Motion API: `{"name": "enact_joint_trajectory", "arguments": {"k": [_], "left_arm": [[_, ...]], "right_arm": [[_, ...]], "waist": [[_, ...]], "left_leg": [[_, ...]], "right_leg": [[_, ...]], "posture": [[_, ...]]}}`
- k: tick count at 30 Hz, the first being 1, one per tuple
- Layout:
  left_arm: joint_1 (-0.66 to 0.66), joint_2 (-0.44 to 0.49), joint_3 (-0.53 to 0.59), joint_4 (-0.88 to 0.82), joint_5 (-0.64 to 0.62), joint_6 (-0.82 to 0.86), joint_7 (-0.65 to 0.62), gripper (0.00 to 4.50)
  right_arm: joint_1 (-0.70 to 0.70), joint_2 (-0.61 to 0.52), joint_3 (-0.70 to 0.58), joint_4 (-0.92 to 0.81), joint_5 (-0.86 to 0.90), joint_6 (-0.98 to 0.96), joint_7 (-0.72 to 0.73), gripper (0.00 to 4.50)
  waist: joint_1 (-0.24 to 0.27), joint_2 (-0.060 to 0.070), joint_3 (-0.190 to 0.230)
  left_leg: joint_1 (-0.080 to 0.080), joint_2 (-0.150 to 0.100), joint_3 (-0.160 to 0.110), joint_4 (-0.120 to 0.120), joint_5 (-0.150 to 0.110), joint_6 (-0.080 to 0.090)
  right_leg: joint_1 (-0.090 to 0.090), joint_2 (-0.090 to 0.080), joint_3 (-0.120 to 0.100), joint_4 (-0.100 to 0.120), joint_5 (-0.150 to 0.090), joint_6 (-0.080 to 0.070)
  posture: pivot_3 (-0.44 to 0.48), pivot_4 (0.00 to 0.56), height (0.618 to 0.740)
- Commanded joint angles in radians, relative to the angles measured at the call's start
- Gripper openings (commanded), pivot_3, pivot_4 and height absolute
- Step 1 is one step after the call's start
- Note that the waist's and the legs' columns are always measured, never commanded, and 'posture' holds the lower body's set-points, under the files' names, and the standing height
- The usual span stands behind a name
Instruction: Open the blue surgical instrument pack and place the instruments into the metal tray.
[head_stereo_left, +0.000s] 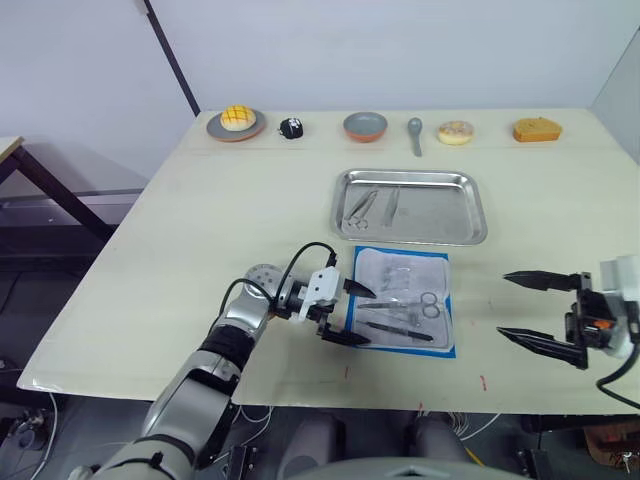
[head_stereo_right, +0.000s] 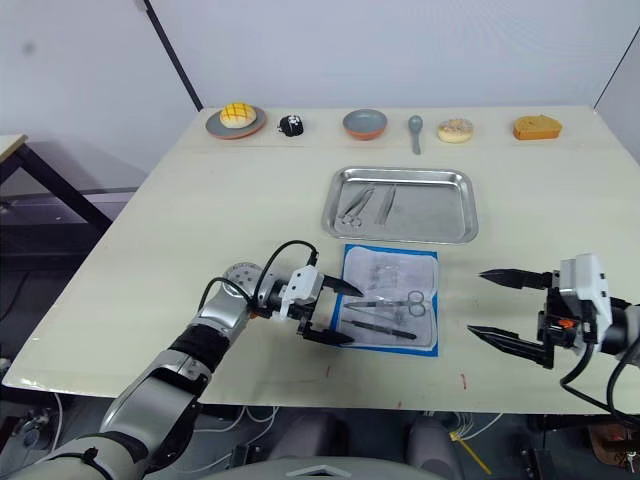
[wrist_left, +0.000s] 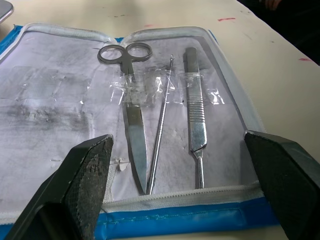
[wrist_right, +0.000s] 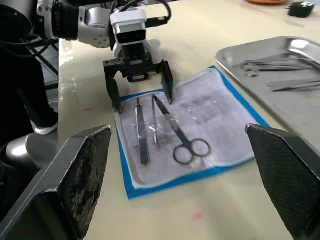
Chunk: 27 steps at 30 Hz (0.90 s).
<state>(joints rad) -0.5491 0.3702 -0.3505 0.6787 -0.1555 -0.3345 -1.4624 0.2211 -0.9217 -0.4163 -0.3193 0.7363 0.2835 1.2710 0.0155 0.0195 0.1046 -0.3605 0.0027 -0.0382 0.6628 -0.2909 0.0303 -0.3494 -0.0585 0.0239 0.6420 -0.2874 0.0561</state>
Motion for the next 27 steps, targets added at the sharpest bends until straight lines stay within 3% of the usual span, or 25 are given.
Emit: {"name": "enact_joint_trajectory", "arguments": {"k": [1, 7, 12, 21, 27], "left_arm": [[0.051, 0.011, -0.053, 0.139, 0.108, 0.024, 0.022, 4.42], [0.054, 0.011, -0.05, 0.138, 0.103, 0.031, 0.015, 4.42], [0.066, 0.013, -0.054, 0.128, 0.105, 0.035, 0.017, 4.42], [0.066, 0.002, -0.052, 0.106, 0.1, 0.053, 0.017, 4.42], [0.063, -0.01, -0.056, 0.13, 0.113, 0.052, 0.029, 4.42]], "right_arm": [[0.011, -0.027, -0.088, -0.036, 0.034, 0.02, 0.031, 4.5], [0.014, -0.022, -0.105, -0.057, 0.032, 0.021, 0.045, 4.5], [-0.037, 0.005, -0.045, -0.077, -0.012, 0.002, -0.002, 4.5], [-0.191, 0.07, 0.187, -0.151, -0.166, 0.051, -0.22, 4.5], [-0.325, 0.096, 0.414, -0.119, -0.29, 0.098, -0.259, 4.5]], "waist": [[0.0, 0.0, 0.0], [0.0, 0.0, 0.0], [-0.001, 0.0, 0.0], [-0.002, -0.001, 0.0], [0.0, 0.0, 0.001]], "left_leg": [[0.0, 0.0, 0.0, 0.0, 0.0, 0.0], [0.0, 0.0, 0.0, -0.001, 0.0, 0.0], [0.0, 0.0, 0.0, -0.002, 0.0, 0.0], [0.0, -0.001, 0.0, -0.004, 0.0, 0.0], [0.0, -0.001, -0.001, -0.004, 0.0, 0.0]], "right_leg": [[0.0, 0.0, 0.0, 0.0, 0.0, 0.0], [0.0, -0.001, 0.0, 0.0, 0.0, 0.0], [0.0, 0.0, 0.0, -0.001, 0.0, 0.0], [-0.001, -0.001, -0.001, -0.001, 0.0, 0.002], [-0.001, -0.002, -0.002, -0.002, -0.001, 0.001]], "posture": [[0.0, 0.15, 0.74], [0.0, 0.15, 0.74], [0.0, 0.15, 0.74], [0.0, 0.15, 0.74], [0.0, 0.15, 0.74]]}}
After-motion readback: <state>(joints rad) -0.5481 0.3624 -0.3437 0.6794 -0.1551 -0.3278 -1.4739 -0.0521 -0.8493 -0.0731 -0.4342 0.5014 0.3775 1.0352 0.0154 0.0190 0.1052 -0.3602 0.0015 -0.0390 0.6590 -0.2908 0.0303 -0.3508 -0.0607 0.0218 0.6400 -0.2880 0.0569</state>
